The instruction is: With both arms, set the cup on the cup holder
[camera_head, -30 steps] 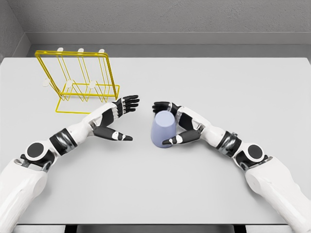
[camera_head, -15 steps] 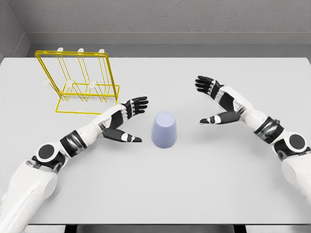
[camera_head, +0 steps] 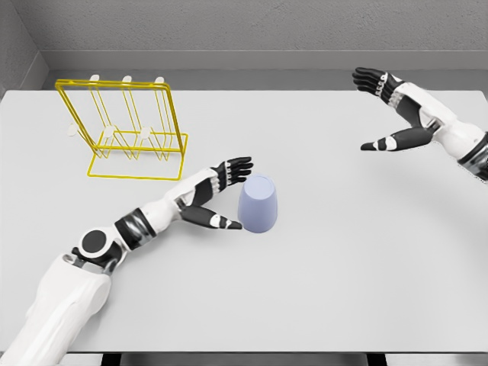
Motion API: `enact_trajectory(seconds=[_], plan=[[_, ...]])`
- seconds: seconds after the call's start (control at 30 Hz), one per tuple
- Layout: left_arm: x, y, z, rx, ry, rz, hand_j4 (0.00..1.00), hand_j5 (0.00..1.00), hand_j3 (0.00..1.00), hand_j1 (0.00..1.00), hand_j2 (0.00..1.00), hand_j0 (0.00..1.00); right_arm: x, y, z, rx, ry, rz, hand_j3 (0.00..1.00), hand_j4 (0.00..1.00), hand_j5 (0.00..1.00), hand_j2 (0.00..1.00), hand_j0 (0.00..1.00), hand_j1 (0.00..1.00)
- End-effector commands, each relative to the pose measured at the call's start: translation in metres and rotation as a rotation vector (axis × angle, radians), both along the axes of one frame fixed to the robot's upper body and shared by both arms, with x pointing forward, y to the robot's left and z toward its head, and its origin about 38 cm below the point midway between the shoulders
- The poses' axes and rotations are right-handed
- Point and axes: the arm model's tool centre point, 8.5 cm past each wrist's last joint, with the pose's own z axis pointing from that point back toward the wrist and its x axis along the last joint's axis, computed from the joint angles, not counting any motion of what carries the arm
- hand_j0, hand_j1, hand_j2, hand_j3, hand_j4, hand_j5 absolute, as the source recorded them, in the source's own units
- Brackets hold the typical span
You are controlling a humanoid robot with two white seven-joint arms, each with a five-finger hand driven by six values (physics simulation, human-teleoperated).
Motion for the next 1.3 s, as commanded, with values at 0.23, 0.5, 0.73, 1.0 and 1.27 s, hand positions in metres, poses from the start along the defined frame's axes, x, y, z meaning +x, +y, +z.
enact_trajectory(seconds=[0.23, 0.5, 0.73, 1.0, 1.27], plan=[[-0.004, -0.008, -0.004, -0.006, 0.007, -0.006, 1.0, 1.0, 1.0, 1.0, 1.0, 1.0, -0.007, -0.048, -0.015, -0.639, -0.04, 0.03, 1.0, 1.0, 1.0, 1.0, 1.0, 1.0], [-0.003, -0.009, -0.002, -0.01, 0.003, -0.008, 1.0, 1.0, 1.0, 1.0, 1.0, 1.0, -0.004, -0.053, -0.007, -0.619, -0.057, 0.002, 1.0, 1.0, 1.0, 1.0, 1.0, 1.0], [-0.003, -0.014, -0.001, -0.021, 0.002, -0.011, 1.0, 1.0, 1.0, 1.0, 1.0, 1.0, 0.0, -0.045, -0.005, -0.603, -0.07, 0.006, 1.0, 1.0, 1.0, 1.0, 1.0, 1.0], [-0.003, -0.022, -0.001, -0.024, -0.002, -0.017, 1.0, 1.0, 1.0, 1.0, 1.0, 1.0, 0.003, -0.034, -0.008, -0.582, -0.078, 0.019, 1.0, 1.0, 1.0, 1.0, 1.0, 1.0], [-0.004, -0.029, -0.001, -0.033, -0.002, -0.023, 1.0, 1.0, 1.0, 1.0, 1.0, 1.0, 0.003, -0.036, -0.007, -0.582, -0.079, 0.016, 1.0, 1.0, 1.0, 1.0, 1.0, 1.0]])
